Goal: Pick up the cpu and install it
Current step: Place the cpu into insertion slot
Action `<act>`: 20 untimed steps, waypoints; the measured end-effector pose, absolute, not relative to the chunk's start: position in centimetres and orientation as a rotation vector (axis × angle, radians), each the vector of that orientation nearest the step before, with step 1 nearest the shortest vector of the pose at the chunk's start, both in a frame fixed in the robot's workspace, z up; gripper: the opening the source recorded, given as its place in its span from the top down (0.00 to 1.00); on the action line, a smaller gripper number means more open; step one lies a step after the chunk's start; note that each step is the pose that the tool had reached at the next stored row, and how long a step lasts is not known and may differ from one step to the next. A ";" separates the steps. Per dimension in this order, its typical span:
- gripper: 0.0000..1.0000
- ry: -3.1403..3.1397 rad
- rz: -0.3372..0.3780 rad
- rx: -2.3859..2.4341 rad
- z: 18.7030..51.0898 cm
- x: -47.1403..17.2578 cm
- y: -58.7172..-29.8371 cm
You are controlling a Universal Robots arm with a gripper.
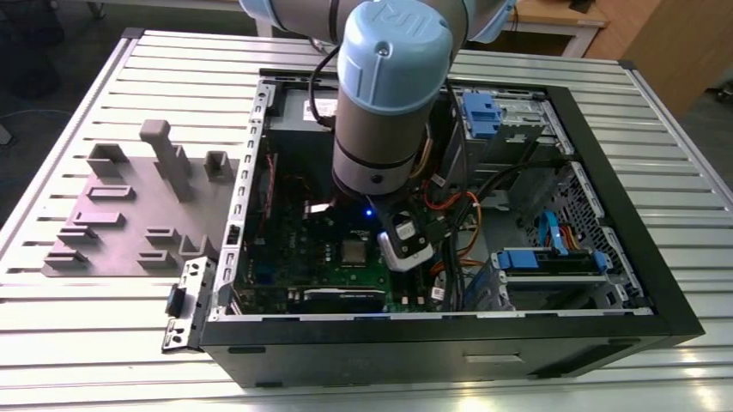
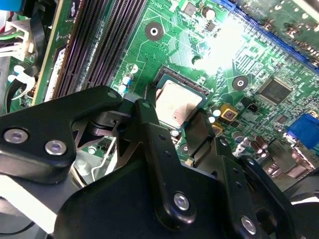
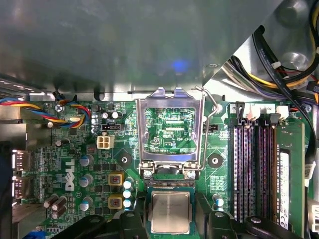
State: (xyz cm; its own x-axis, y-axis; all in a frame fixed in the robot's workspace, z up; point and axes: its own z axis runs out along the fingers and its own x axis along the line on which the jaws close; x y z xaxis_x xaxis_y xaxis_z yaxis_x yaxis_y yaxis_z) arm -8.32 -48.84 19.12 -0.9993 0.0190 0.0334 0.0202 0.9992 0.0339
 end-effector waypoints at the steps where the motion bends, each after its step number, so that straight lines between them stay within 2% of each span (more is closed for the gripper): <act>1: 0.53 -3.108 -0.054 -0.030 19.1 -8.3 -48.8; 17: 0.52 -3.108 -0.054 -0.030 18.8 -8.3 -48.8; 18: 0.45 -3.108 -0.054 -0.030 18.8 -8.3 -48.8; 20: 0.45 -3.108 -0.054 -0.031 18.8 -8.3 -48.8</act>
